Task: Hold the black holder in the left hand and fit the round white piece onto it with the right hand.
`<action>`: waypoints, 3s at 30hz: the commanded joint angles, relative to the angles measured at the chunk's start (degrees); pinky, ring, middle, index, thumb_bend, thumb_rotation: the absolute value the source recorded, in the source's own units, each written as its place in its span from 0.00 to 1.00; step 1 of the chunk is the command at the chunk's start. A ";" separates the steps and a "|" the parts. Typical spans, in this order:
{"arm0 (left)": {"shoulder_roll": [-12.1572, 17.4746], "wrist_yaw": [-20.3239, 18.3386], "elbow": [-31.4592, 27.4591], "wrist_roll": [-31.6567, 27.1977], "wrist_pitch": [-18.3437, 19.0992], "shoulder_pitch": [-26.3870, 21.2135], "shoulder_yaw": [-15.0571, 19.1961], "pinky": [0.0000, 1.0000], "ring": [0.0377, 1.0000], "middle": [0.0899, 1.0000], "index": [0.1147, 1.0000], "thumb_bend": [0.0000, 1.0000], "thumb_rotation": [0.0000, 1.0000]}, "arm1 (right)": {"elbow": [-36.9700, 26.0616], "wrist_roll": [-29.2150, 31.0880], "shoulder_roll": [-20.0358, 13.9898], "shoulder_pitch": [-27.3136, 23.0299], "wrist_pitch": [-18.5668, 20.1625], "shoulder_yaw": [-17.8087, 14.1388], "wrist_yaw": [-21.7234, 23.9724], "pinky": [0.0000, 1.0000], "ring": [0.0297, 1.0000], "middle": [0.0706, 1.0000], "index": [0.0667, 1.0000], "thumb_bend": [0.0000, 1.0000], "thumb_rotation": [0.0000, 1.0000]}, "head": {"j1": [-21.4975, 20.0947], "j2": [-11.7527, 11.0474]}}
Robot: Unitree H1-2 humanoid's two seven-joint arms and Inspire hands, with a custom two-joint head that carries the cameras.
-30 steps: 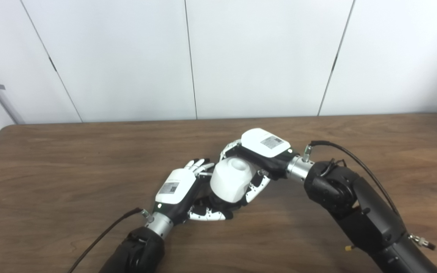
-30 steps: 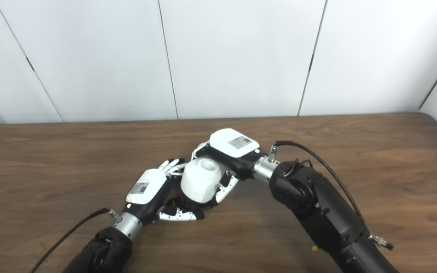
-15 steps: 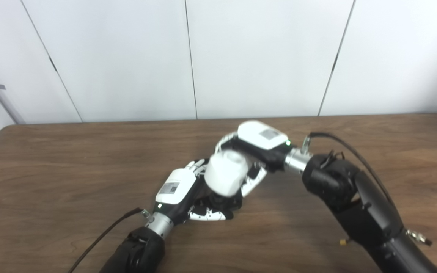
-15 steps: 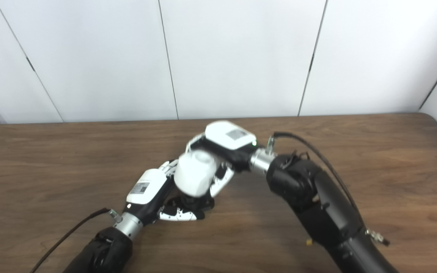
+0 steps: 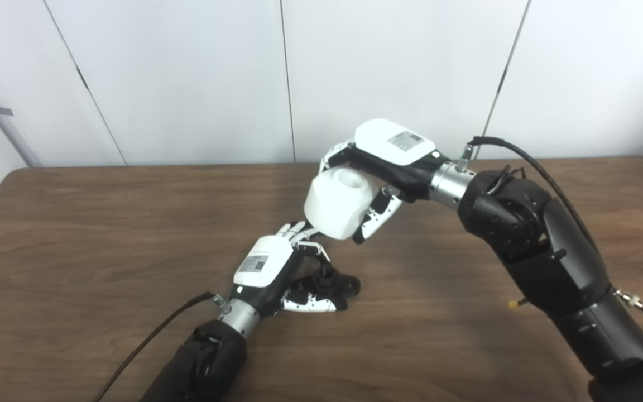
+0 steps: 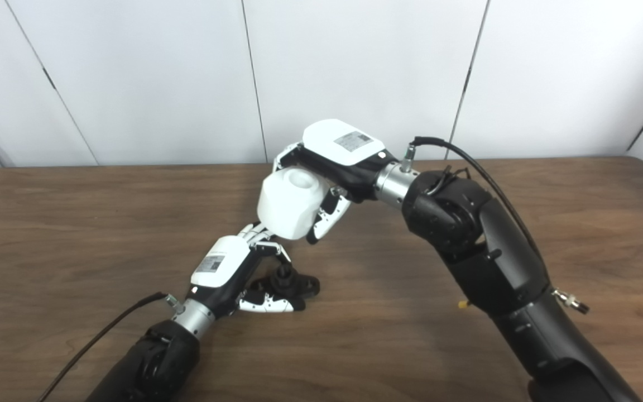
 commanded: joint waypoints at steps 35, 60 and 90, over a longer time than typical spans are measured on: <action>-1.23 -3.93 4.26 1.48 4.09 6.40 -3.41 0.98 0.94 0.86 0.42 0.52 0.06 | 4.21 -1.70 -3.19 -3.53 -20.28 5.90 -11.88 0.73 0.72 0.65 0.44 0.52 0.13 | 0.25 0.73; -1.32 -4.08 3.87 1.55 5.09 6.30 -3.76 0.98 0.94 0.87 0.42 0.52 0.06 | 6.45 -2.07 -1.98 -2.95 -20.23 8.99 -5.46 0.71 0.74 0.68 0.44 0.52 0.14 | 0.47 0.87; -1.21 -3.90 2.33 2.02 5.67 7.10 -4.48 0.96 0.95 0.85 0.42 0.52 0.06 | 14.13 -8.24 -1.55 -3.83 -20.29 14.53 -10.39 0.70 0.74 0.68 0.45 0.52 0.14 | 1.39 1.76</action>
